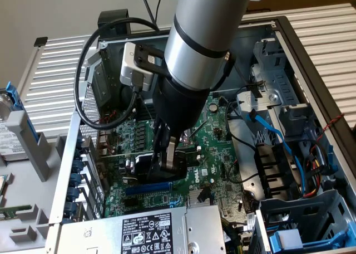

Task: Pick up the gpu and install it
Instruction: 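Insert the gpu into the slot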

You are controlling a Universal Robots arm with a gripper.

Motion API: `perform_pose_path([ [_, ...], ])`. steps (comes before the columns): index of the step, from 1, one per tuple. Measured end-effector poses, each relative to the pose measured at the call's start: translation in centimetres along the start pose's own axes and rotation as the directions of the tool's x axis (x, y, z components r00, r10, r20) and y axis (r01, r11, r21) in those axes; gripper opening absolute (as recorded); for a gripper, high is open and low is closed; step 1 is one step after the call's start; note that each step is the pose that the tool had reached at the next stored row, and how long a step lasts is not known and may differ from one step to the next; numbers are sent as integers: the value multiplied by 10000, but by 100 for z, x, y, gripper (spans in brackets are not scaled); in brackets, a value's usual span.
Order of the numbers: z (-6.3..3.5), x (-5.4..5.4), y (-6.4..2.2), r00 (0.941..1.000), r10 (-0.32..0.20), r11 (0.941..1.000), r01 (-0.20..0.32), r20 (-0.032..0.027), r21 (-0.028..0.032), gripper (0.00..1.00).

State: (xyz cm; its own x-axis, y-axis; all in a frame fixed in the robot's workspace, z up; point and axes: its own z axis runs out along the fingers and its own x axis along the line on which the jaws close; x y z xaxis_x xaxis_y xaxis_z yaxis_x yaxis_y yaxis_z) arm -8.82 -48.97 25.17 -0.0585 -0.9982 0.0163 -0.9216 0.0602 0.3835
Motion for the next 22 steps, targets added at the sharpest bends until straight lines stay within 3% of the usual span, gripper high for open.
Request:
perform_pose_path([
  [2,-2,-3,1,10000,-1,9999,1,9,104,29],
  [6,-2,-3,1,10000,8,9999,-7,-15,111,29],
  [9,-2,-4,1,9995,124,9998,-121,-294,130,29],
  [10,-2,-4,1,9993,150,9998,-145,-357,135,29],
  [14,-3,-6,2,9992,154,9998,-149,-365,137,29],
  [17,-2,-19,3,9992,156,9997,-149,-360,175,29],
  [19,-1,-30,3,9992,156,9996,-148,-356,230,29],
  [22,7,-64,16,9993,161,9992,-148,-345,375,29],
])
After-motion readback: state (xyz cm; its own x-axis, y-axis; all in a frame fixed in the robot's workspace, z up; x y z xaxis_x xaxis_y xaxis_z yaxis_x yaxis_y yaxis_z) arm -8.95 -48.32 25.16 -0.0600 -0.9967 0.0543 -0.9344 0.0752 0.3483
